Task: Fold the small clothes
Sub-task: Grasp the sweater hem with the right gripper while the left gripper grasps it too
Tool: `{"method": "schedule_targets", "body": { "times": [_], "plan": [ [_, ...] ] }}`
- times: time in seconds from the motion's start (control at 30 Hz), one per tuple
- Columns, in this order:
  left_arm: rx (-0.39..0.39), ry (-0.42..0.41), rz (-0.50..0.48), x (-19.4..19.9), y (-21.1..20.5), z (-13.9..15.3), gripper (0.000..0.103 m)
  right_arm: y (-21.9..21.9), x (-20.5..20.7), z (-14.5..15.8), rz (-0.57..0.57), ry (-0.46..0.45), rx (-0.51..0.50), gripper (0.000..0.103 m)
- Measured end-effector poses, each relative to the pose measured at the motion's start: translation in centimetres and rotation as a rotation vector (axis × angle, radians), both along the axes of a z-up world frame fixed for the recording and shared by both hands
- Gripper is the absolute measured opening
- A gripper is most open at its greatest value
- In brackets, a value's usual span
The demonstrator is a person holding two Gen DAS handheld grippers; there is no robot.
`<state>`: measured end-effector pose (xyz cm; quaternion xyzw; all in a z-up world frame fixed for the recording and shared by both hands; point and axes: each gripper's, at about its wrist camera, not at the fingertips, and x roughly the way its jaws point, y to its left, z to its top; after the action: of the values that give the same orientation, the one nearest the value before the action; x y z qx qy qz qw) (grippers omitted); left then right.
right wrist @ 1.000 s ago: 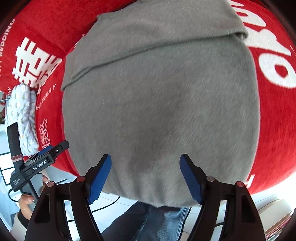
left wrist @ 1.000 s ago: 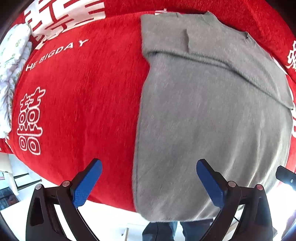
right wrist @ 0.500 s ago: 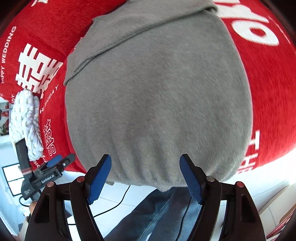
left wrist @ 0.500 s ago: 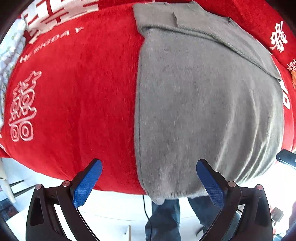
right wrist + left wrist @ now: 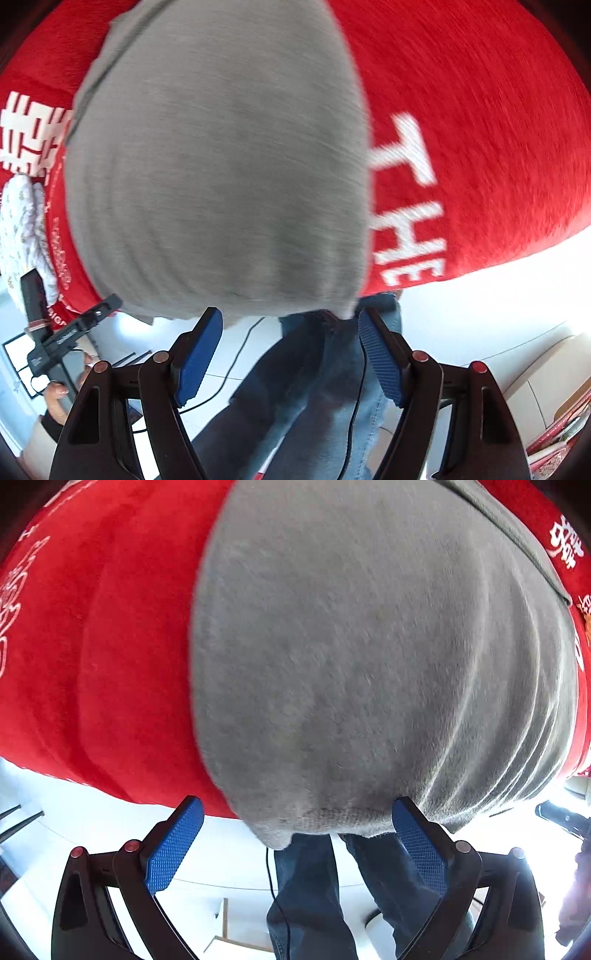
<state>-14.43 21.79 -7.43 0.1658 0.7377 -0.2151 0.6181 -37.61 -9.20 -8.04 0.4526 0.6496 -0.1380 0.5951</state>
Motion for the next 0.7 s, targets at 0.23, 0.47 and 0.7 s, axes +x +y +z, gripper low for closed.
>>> {"method": "schedule_targets", "body": {
  "times": [0.23, 0.47, 0.7],
  "plan": [
    [-0.007, 0.021, 0.010, -0.3, 0.6, -1.7, 0.102, 0.2, -0.6, -3.3, 0.009, -0.007, 0.026, 0.079],
    [-0.030, 0.029, 0.026, 0.2, 1.7, -3.2, 0.102, 0.7, -0.4, -4.0, 0.010, -0.054, 0.062, 0.077],
    [-0.114, 0.079, 0.010, -0.6, 1.8, -1.1, 0.013, 0.6, -1.3, -0.8, -0.051, -0.170, 0.180, 0.008]
  ]
}}
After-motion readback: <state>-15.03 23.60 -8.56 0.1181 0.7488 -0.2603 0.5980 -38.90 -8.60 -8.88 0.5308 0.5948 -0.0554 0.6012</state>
